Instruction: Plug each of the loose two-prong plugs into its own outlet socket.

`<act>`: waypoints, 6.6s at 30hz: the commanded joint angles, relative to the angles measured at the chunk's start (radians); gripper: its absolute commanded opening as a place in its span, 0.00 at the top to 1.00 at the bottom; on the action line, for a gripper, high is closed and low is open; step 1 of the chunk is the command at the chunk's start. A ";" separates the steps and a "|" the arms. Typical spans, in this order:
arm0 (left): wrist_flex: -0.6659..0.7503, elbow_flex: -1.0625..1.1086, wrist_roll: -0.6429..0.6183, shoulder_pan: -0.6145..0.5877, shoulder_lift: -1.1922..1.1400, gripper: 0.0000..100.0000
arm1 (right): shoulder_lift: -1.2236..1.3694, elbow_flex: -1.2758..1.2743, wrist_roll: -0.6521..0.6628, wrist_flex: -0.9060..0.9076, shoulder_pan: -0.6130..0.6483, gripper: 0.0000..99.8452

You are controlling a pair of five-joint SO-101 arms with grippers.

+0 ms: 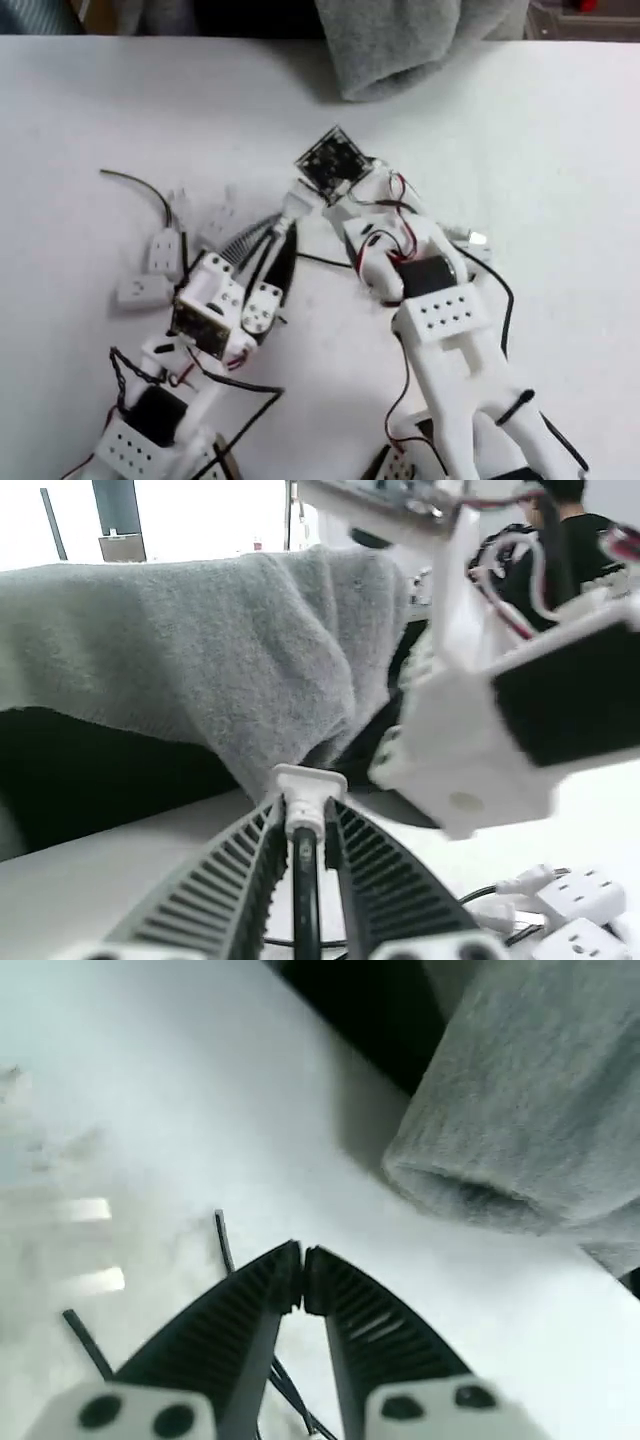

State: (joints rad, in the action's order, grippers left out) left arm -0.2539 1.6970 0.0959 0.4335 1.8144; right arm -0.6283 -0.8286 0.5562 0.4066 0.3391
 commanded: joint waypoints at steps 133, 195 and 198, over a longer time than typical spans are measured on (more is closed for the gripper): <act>-0.218 -0.005 -0.270 -0.906 0.004 0.98 | 1.732 2.372 -0.721 1.271 0.372 0.93; -0.216 -0.005 -0.270 -0.906 0.004 0.98 | 1.471 1.679 -1.432 1.124 0.314 0.73; -0.216 -0.005 -0.270 -0.906 0.004 0.98 | 1.474 1.679 -1.459 1.093 0.326 0.73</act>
State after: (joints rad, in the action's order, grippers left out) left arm -0.4703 1.6970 -0.1680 -0.4841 1.8128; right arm 0.8600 0.8393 -0.8615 1.5420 0.6552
